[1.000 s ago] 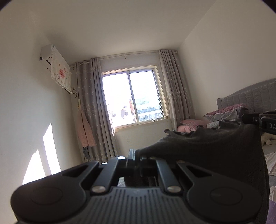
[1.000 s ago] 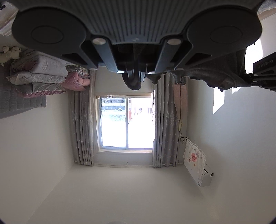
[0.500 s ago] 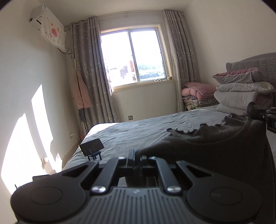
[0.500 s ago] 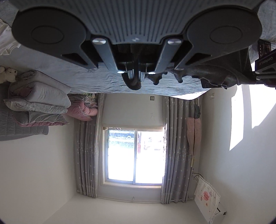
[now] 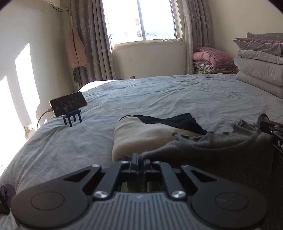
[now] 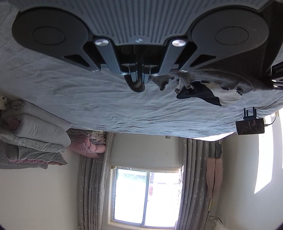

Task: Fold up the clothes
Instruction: 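Lower the grey garment flat onto the bed with both grippers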

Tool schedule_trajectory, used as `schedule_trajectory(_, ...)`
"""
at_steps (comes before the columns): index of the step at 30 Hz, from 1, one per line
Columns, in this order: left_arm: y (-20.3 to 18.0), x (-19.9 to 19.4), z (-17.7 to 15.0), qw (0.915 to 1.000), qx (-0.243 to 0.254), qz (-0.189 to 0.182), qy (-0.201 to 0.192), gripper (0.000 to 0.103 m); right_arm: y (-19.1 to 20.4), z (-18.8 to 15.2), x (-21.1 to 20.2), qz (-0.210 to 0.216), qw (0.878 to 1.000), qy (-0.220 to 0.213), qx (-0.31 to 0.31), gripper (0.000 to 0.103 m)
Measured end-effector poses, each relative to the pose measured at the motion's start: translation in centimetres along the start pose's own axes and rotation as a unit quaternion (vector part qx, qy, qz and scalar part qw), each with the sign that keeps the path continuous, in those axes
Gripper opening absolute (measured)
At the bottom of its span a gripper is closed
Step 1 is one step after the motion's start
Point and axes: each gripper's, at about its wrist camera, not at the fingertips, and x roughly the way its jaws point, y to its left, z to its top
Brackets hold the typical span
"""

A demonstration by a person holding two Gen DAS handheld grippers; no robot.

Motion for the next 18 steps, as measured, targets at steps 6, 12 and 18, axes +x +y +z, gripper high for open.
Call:
schedule_trajectory(6,-0.9,5.4,-2.3,0.9991,0.007,0.002,0.042,0.005,0.3,-2.1,5.0,0.007,0.998,0.065,0.004,0.005)
schedule_trajectory(12,-2.2,6.9,-2.2,0.9976,0.034,0.010,0.059,0.005,0.8,-2.2,6.4,0.014,0.992,0.122,-0.013,0.008)
schedule_trajectory(18,-2.5,7.0,-2.1,0.9973,0.044,0.019,0.057,0.008,1.4,-2.2,6.2,0.019,0.990,0.138,-0.037,0.013)
